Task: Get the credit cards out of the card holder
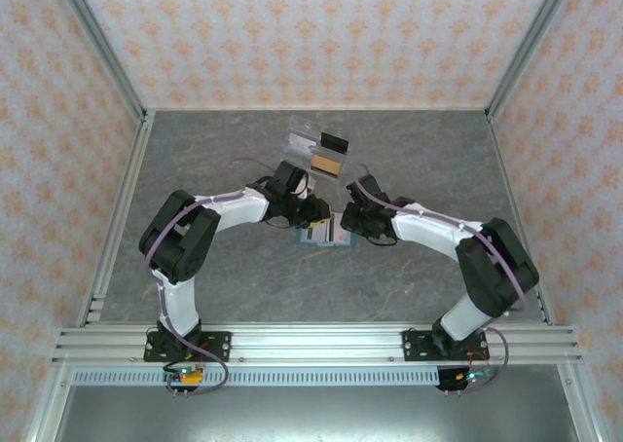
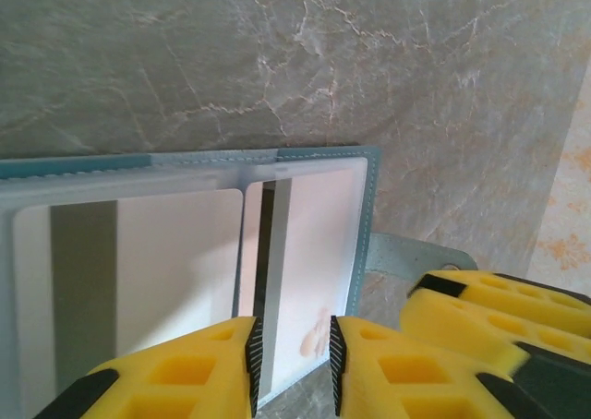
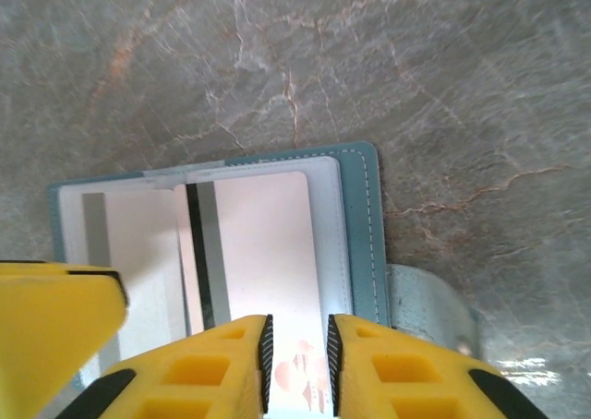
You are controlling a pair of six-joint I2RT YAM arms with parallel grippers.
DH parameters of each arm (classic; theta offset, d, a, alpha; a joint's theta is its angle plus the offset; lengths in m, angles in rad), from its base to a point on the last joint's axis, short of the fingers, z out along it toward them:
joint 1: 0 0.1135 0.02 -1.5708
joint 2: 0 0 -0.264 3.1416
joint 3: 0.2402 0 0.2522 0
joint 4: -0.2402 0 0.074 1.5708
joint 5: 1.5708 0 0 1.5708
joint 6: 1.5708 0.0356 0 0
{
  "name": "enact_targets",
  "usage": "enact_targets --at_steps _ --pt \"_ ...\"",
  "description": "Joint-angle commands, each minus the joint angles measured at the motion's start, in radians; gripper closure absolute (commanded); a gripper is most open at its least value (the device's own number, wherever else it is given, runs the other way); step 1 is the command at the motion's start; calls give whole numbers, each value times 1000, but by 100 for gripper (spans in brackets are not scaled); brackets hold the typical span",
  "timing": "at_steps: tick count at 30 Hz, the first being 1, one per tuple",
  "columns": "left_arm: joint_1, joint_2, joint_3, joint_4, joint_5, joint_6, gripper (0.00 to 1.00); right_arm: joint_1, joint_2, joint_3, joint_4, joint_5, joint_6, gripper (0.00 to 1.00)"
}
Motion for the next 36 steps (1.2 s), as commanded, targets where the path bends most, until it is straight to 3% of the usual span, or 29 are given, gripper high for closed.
enact_targets --at_steps 1,24,36 --pt "2 4 -1 -21 -26 8 72 -4 45 37 -25 -17 -10 77" --pt "3 76 8 27 26 -1 73 -5 171 62 -20 -62 -8 79" --pt "17 36 -20 37 38 8 89 -5 189 66 -66 -13 -5 79"
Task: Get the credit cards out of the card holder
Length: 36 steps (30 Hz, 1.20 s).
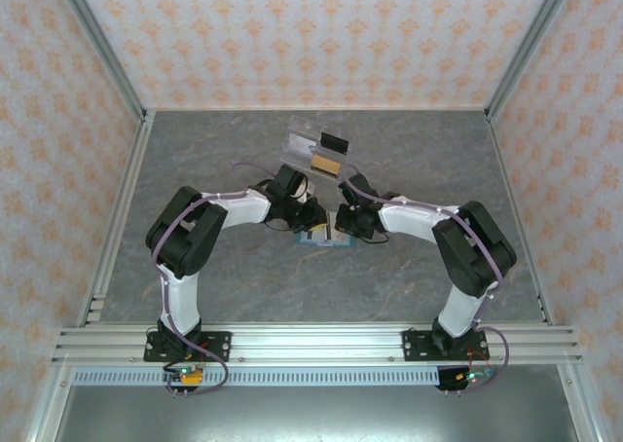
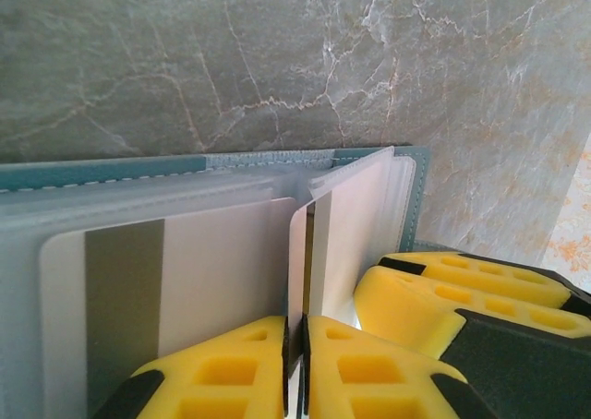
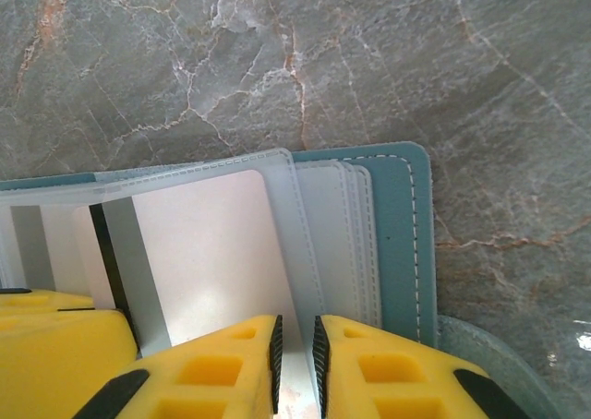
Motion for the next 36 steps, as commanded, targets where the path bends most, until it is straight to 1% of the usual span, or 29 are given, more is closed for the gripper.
enact_targets --at_steps 1,7,15,20,24,28,31,33,34,36 --pt "10 -22 -12 2 6 18 89 -1 45 -1 -74 48 -6 79" --pt "24 -35 -26 -41 -10 51 92 0 59 -1 -87 63 -1 79" --pt "65 -171 -60 -181 -86 136 92 -1 42 -3 -81 64 5 80" --pt "83 -267 -74 -228 -132 154 93 -1 -25 3 -27 20 -21 78" --pt "84 -349 -71 -206 -146 130 92 -23 -109 17 38 -53 -59 67" --pt "85 -408 -56 -154 -150 92 92 -85 -160 28 113 -168 -52 49" --pt "85 -432 -38 -99 -133 63 92 -152 -190 12 225 -310 -2 37" --pt "91 -439 -30 -55 -110 37 92 -183 -192 12 300 -421 27 31" --pt "95 -440 -29 -28 -96 21 92 -196 -192 12 340 -482 46 28" --pt "104 -442 -32 40 -62 -23 92 -211 -179 21 408 -574 88 26"
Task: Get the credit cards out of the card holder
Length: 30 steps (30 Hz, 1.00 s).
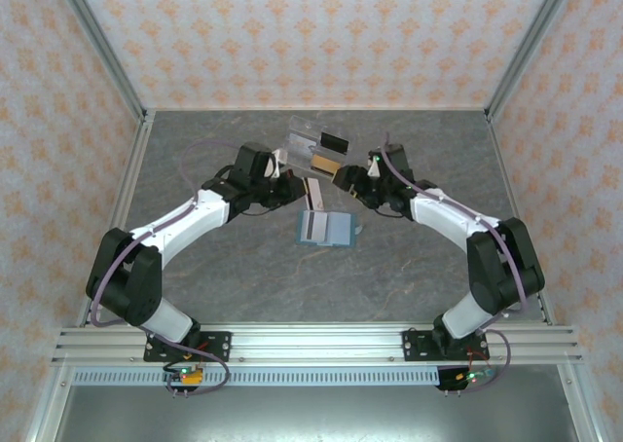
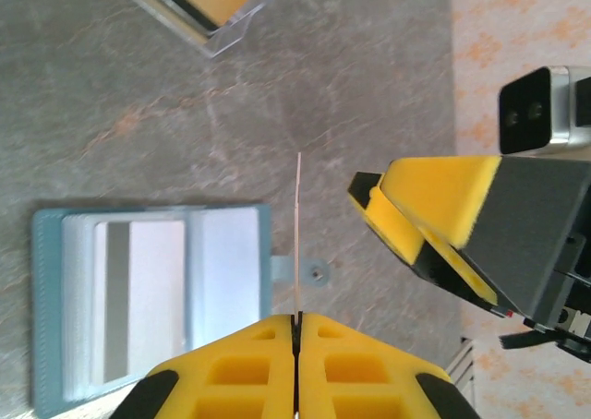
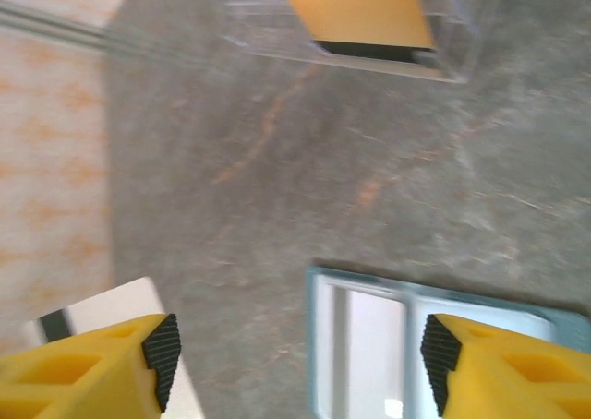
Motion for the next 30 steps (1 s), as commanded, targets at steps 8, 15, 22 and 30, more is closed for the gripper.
enact_targets --at_steps 8,15,22,30 --pt "45 -22 -3 320 97 -199 93 -18 62 45 344 -384 218 26" --pt "71 -29 -40 378 100 -252 93 -21 59 32 449 -404 308 48" --pt "89 -24 -82 456 123 -319 93 -28 53 8 519 -393 361 78" --pt "90 -50 -77 286 46 -241 58 -27 54 66 266 -267 150 100"
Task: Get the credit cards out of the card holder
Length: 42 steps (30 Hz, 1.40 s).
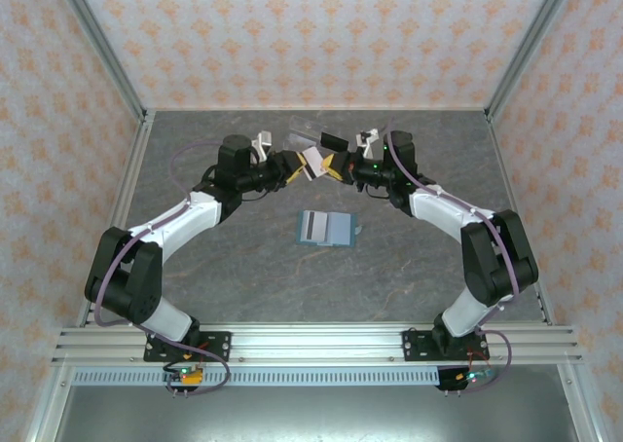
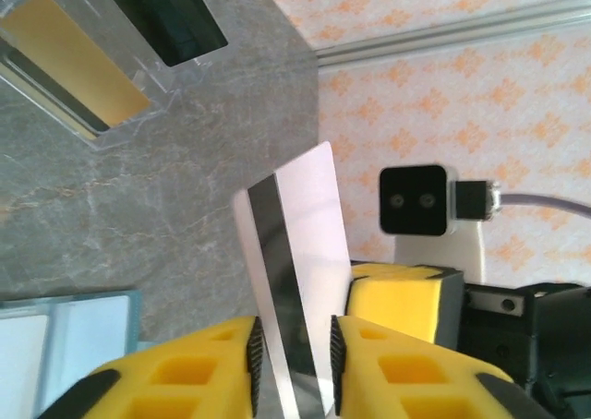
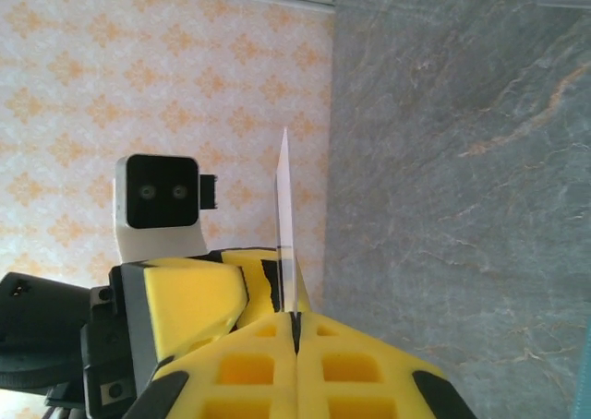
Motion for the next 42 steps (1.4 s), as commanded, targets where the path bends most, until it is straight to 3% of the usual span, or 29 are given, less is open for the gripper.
enact_targets --at_steps 1,6,13,17,24,33,42 --pt "2 -54 7 -132 -73 81 51 0 -3 59 -171 113 -189 100" --pt "2 -110 16 -419 -320 238 21 14 21 160 -356 315 -513 100" --pt "3 -133 -3 -579 -516 310 1 46 132 317 -390 438 -900 100" --pt "2 -116 7 -625 -552 335 0 60 220 427 -409 439 -1082 100" --pt "3 -67 38 -672 -557 355 0 64 370 547 -369 335 -1363 100" --pt "2 10 47 -678 -516 344 0 65 567 754 -371 382 -1459 100" --pt "2 34 32 -673 -499 338 0 64 688 914 -430 349 -1506 100"
